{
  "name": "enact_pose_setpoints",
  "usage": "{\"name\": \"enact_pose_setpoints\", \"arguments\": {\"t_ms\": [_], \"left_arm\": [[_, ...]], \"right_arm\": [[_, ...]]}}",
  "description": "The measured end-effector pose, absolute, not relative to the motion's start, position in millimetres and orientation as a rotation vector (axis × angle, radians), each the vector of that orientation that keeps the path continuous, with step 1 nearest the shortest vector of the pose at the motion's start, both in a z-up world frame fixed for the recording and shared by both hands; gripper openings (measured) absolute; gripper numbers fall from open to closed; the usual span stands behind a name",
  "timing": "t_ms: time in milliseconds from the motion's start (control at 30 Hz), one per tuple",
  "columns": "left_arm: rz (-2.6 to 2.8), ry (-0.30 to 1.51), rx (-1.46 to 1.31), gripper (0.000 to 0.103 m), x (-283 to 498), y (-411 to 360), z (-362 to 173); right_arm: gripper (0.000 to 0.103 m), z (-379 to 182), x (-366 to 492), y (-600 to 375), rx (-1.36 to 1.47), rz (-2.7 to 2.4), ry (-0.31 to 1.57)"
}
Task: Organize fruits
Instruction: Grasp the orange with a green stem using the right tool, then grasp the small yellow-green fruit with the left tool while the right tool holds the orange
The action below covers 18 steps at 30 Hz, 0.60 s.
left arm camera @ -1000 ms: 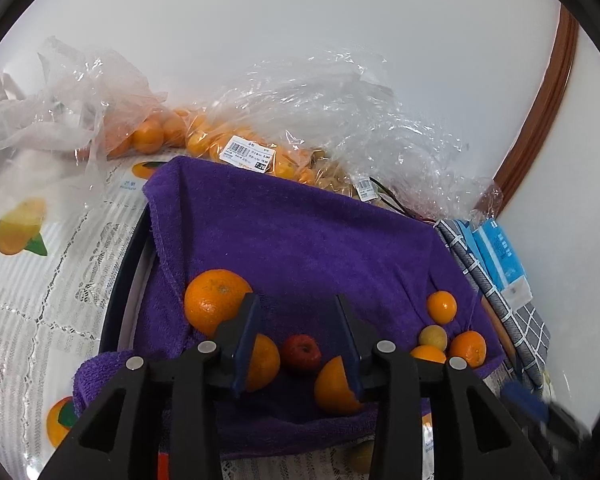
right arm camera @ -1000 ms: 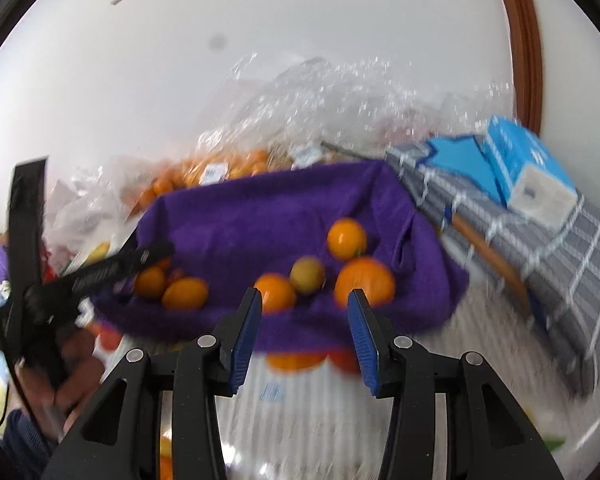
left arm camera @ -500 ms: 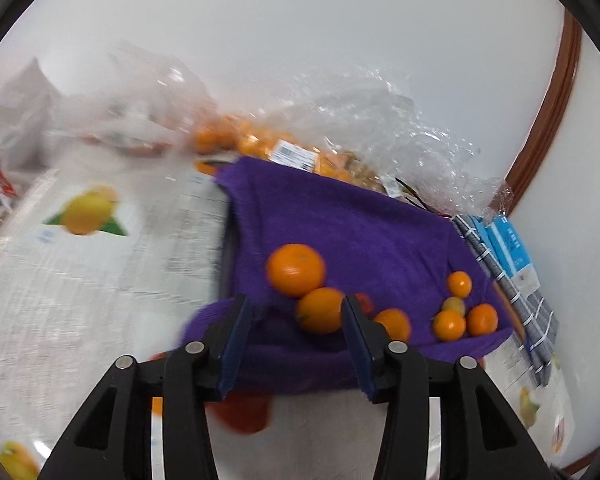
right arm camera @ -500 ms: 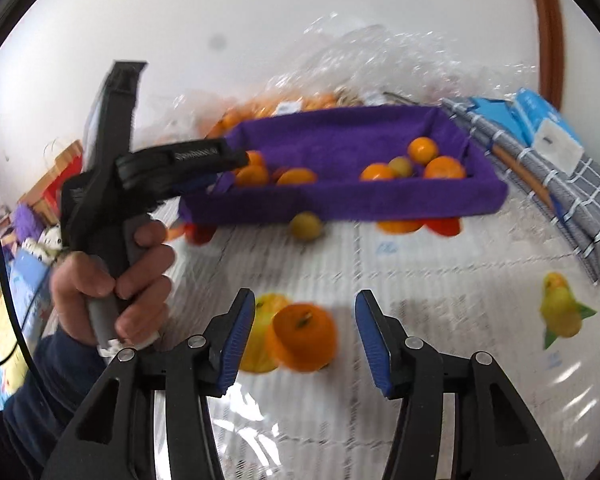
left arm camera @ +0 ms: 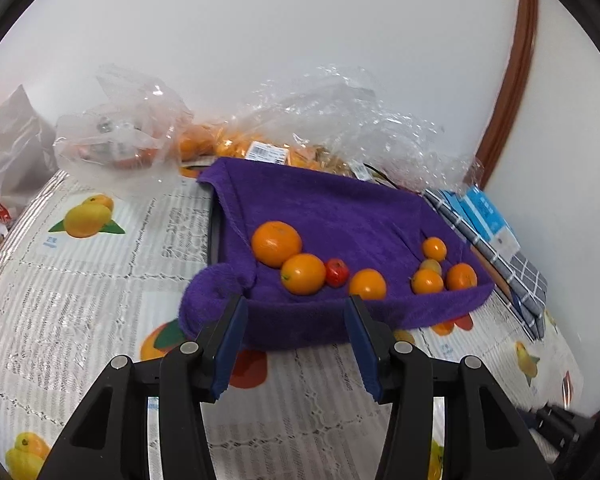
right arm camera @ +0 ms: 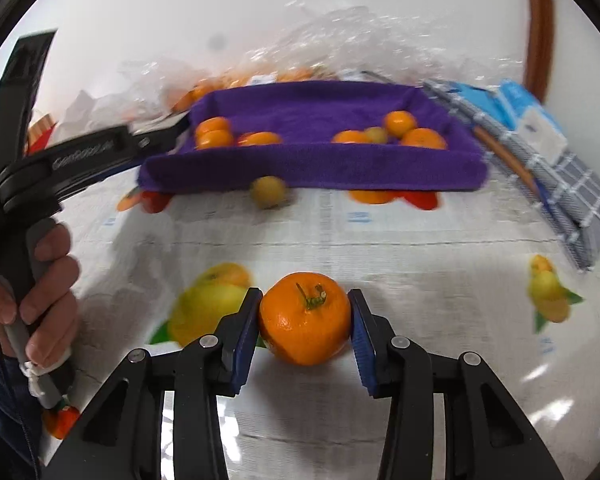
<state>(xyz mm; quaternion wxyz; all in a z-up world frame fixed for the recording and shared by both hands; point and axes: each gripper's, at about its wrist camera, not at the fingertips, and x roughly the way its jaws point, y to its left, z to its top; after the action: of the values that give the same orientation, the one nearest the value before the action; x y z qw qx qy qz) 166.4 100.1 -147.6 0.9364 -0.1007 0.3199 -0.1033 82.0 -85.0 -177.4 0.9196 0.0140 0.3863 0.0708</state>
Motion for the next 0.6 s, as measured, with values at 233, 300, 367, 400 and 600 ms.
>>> {"name": "enact_pose_setpoints", "arguments": {"t_ms": [233,300,367,400,600], "left_arm": [[-0.349,0.713,-0.103,0.048,156,68,-156],[-0.370,0.737,-0.069,0.048,155,57,-159],[-0.388,0.769,-0.080,0.048,159,49,-162],[-0.390,0.785,-0.089,0.048,162,46,-164],[-0.402,0.817,-0.118,0.047,175,26,-167]], "right_arm": [[0.043,-168,88,-134,-0.004,0.002,0.737],[0.043,-168,89,-143,-0.011,-0.019,0.717],[0.043,-173,90,-149,0.004,-0.006,0.722],[0.043,-175,90,-150,0.011,0.002,0.728],[0.042,-178,95,-159,0.101,0.072,0.741]]}}
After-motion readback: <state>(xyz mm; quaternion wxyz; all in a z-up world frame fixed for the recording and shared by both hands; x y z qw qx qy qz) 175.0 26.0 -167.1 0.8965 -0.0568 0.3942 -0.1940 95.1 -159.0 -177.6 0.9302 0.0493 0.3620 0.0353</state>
